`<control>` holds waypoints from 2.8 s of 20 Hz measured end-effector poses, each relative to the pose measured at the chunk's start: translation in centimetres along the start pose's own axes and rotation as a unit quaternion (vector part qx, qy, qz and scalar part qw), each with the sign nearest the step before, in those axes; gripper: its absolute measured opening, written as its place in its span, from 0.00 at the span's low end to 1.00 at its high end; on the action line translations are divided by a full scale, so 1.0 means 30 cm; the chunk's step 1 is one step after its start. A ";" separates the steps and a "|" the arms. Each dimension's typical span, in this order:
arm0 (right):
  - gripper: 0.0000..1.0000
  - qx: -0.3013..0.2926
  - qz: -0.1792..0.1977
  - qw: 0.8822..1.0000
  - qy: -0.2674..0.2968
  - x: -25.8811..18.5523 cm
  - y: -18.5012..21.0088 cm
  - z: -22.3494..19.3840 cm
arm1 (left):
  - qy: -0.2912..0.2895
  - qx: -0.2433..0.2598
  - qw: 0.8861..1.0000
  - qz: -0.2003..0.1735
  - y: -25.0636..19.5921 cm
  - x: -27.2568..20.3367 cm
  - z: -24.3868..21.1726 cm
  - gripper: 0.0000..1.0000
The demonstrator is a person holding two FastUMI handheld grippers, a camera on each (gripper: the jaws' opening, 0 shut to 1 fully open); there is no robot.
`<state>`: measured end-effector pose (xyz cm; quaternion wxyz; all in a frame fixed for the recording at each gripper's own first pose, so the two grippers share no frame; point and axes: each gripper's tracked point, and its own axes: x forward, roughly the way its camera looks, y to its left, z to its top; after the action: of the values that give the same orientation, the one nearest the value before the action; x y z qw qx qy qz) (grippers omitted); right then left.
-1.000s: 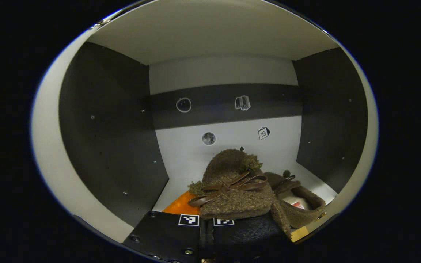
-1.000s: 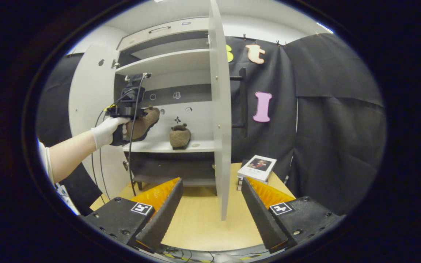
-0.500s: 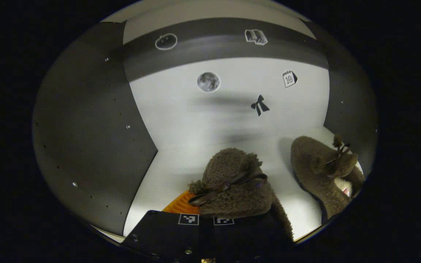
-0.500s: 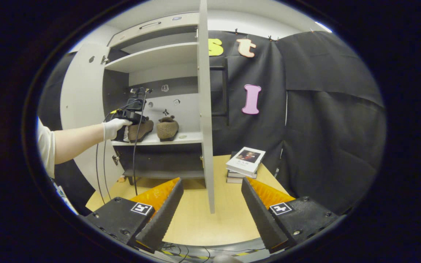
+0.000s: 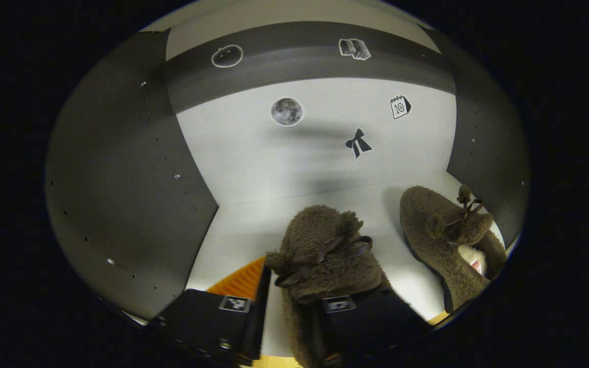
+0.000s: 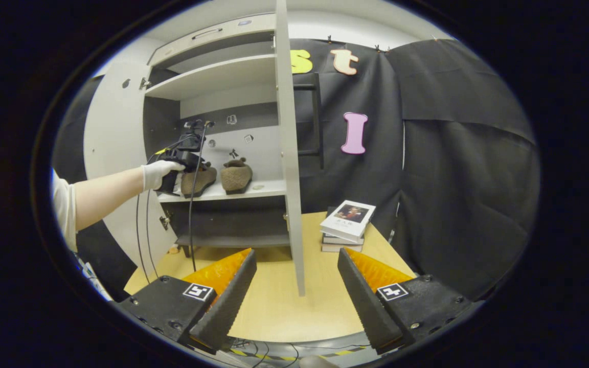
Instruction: Grab one shoe with the right hand and put it into the shoe cabinet, grab the other shoe with the left hand and put it into the shoe cabinet; then close the right door with the right hand and the left door with the left hand.
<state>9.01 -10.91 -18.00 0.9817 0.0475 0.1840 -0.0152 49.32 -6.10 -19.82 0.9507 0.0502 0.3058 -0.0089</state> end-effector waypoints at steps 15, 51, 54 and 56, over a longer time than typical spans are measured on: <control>1.00 -0.010 0.032 0.999 -0.018 -0.036 0.071 0.030 | -0.102 -0.003 0.995 -0.025 0.016 -0.440 0.087 0.96; 1.00 -0.040 0.035 0.994 -0.093 -0.078 0.171 0.235 | -0.229 -0.069 0.971 0.009 0.033 -1.363 -0.582 0.96; 1.00 -0.044 0.002 0.992 -0.114 -0.078 0.062 0.305 | -0.233 -0.075 0.970 -0.007 -0.011 -1.360 -0.579 0.96; 1.00 -0.041 -0.022 0.991 -0.124 -0.069 -0.028 0.350 | -0.229 -0.073 0.971 -0.012 -0.035 -1.358 -0.580 0.96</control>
<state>10.81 -12.75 -7.60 0.9974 0.0005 0.0625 -0.0352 6.06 -5.94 -10.25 0.9964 -0.0267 0.0805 -0.0090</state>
